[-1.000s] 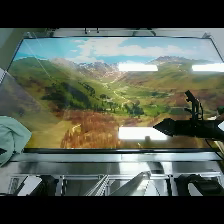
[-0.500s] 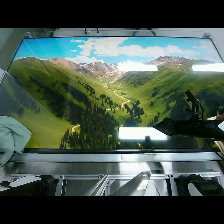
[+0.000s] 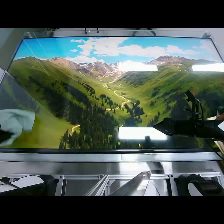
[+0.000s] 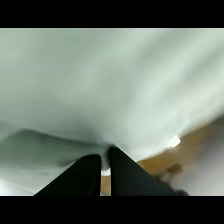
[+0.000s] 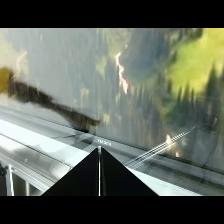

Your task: Fold the shirts.

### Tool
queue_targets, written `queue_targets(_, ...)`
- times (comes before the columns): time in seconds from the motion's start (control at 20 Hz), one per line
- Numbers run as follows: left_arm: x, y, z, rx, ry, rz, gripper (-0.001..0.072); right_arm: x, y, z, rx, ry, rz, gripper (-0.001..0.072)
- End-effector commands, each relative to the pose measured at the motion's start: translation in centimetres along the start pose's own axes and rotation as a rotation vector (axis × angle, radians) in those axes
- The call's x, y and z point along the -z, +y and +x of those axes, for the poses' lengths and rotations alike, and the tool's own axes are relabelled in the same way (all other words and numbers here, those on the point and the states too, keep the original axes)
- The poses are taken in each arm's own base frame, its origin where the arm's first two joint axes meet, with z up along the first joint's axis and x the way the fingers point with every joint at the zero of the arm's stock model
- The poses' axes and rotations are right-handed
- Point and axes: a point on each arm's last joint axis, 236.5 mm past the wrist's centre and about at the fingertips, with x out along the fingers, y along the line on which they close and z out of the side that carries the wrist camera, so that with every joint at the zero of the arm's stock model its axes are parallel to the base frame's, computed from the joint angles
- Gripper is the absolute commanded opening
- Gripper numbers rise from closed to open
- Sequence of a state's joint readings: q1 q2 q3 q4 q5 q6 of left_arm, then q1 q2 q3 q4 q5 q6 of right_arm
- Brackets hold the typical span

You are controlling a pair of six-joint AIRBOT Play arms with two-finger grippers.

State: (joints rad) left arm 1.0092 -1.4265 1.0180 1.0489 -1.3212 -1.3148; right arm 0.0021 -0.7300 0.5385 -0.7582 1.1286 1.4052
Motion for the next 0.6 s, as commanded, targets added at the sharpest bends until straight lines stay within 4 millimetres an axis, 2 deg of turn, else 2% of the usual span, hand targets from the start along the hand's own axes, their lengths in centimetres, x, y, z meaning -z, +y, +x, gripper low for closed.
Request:
queue_targets(0.0,2.0,-15.9,-2.9,0.321,0.028,0.236,0.0029,0.0,0.1,0.0,-0.003,0.0,0.001,0.0022)
queue_targets(0.05,3.9,-20.3,-3.7,0.396,0.043,0.322,0.0029,0.0,0.1,0.0,-0.003,0.0,0.001,0.0022)
queue_targets(0.15,9.8,-29.1,-5.2,0.556,0.086,0.528,0.0029,-0.2,0.2,0.0,-0.006,-0.007,0.004,0.0022)
queue_targets(0.2,14.0,-33.3,-6.5,0.657,0.118,0.661,0.0029,-0.1,0.2,0.0,-0.009,-0.005,0.004,0.0023)
queue_targets(0.25,18.4,-36.6,-7.8,0.737,0.149,0.81,0.0029,-0.1,0.2,0.0,-0.009,-0.005,0.004,0.0022)
queue_targets(0.35,24.7,-39.5,-8.5,0.759,0.197,1.007,0.0029,-0.1,0.2,0.0,-0.009,-0.005,-0.017,0.0022)
queue_targets(0.4,26.9,-40.1,-7.8,0.723,0.209,1.09,0.0029,-0.1,0.2,0.0,-0.008,-0.006,-0.023,0.0022)
queue_targets(0.55,30.2,-39.6,-3.9,0.575,0.231,1.164,0.003,-0.2,0.2,0.0,-0.007,-0.009,-0.039,0.0023)
